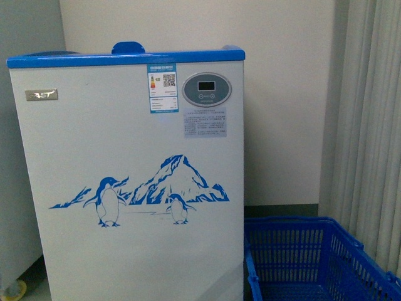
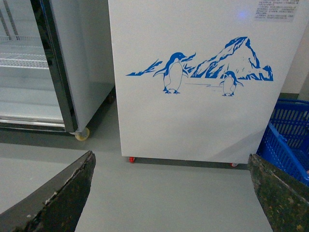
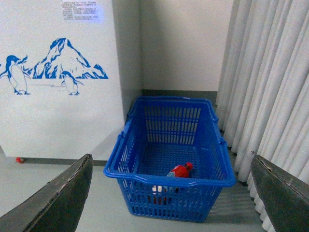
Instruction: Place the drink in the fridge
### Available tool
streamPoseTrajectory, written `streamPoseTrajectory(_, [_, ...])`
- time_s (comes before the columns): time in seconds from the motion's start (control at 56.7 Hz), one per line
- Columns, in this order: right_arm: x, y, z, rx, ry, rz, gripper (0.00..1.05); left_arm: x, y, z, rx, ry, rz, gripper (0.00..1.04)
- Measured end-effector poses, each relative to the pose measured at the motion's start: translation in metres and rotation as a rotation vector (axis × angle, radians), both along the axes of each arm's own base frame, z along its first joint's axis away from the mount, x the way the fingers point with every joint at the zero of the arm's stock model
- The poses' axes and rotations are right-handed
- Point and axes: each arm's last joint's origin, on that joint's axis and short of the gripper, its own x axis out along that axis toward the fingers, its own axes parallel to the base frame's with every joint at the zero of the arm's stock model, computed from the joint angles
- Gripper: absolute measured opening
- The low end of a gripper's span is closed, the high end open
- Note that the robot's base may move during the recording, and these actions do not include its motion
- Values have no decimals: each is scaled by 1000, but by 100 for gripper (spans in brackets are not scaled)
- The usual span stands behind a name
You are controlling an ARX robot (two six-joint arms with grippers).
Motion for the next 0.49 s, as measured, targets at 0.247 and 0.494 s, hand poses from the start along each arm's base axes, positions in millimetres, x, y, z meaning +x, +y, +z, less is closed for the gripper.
streamPoseTrajectory(0.247, [0,0,0,0,0,0,98,0,0,0,0,0,0,97])
streamPoseTrajectory(0.494, [0,0,0,0,0,0,98,0,0,0,0,0,0,97])
